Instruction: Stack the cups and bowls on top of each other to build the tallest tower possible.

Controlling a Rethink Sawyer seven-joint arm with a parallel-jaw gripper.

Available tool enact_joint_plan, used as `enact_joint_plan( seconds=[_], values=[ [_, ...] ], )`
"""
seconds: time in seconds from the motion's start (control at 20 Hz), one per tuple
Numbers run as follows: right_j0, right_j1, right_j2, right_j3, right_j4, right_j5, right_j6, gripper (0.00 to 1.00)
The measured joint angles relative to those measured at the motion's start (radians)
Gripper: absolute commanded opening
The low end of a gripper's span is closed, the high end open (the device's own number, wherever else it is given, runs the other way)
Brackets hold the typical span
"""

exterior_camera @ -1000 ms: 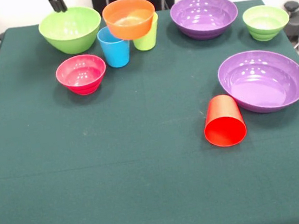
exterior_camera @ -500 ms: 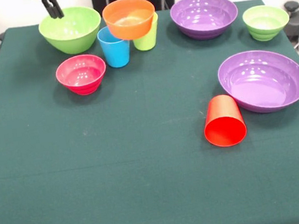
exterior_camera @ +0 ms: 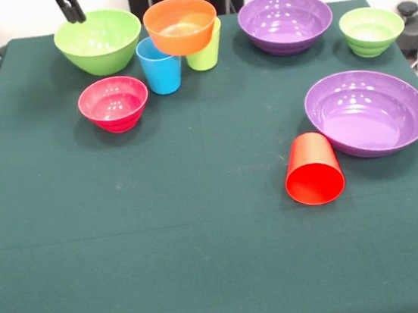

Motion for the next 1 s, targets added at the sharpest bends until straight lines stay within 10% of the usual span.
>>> enact_joint_plan(
  seconds=[1.0],
  values=[
    [-0.015,-0.045,0.000,0.000,0.000,0.002,0.000,0.00]
  ],
)
